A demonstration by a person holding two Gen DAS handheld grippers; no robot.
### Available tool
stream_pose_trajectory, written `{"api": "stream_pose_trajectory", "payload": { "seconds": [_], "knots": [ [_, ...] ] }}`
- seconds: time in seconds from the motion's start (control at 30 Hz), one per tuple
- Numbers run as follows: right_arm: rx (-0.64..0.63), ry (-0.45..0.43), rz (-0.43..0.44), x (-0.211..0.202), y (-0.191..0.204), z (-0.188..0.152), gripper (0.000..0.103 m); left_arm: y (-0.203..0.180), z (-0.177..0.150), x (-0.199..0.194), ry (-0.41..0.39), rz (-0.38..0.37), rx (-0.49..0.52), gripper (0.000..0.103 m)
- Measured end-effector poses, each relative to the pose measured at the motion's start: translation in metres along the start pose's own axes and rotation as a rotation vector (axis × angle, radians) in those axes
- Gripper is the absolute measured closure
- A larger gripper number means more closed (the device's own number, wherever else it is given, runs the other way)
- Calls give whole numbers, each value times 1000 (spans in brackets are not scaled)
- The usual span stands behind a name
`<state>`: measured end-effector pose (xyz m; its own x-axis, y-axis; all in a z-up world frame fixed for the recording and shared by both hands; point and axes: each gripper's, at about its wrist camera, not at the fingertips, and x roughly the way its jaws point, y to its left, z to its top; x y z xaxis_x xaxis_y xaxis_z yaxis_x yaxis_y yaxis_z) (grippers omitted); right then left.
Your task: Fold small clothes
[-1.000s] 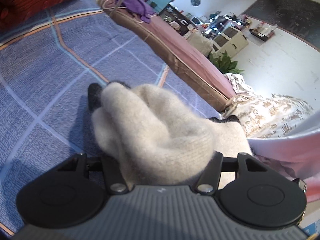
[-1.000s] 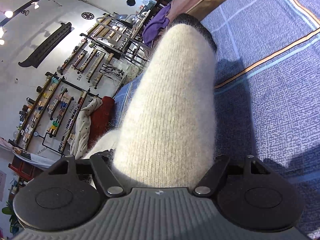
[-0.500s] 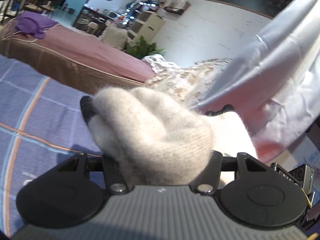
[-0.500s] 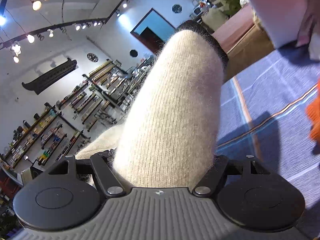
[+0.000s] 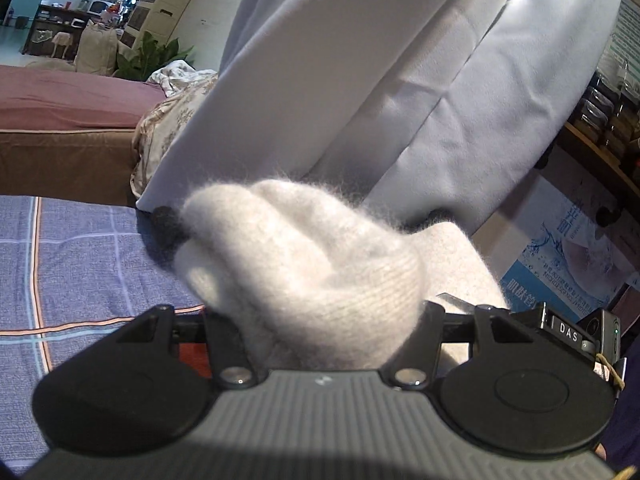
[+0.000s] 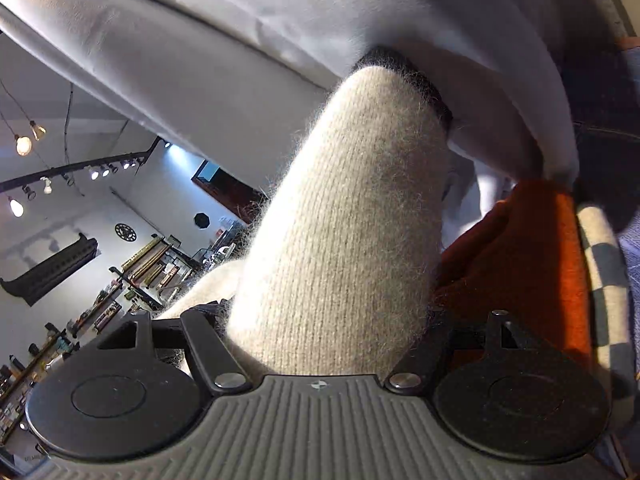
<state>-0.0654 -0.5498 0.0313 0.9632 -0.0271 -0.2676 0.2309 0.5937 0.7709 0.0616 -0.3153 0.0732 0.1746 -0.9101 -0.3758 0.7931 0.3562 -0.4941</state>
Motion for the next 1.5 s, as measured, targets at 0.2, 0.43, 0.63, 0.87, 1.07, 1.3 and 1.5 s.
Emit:
{"api": "stream_pose_trajectory", "payload": {
  "seconds": [0.2,0.43,0.63,0.87,1.07,1.3,1.5],
  "knots": [
    [47,2,-20,18,-28,-13,0,15,-15,36,63,21,-45,49],
    [178,25,0,50,-61,-35,0,30,-34,57,101,72,-41,46],
    [180,44,-18,67,-59,-40,0,31,-34,70,134,98,-23,41],
    [207,60,-52,76,-66,-41,0,34,-39,84,173,125,-2,33],
    [205,58,-53,68,-80,-30,0,39,-43,92,168,126,3,30],
    [217,62,-57,72,-79,-22,0,44,-48,105,178,131,1,28],
    [240,65,-47,71,-83,-22,0,47,-57,114,182,144,16,23]
  ]
}}
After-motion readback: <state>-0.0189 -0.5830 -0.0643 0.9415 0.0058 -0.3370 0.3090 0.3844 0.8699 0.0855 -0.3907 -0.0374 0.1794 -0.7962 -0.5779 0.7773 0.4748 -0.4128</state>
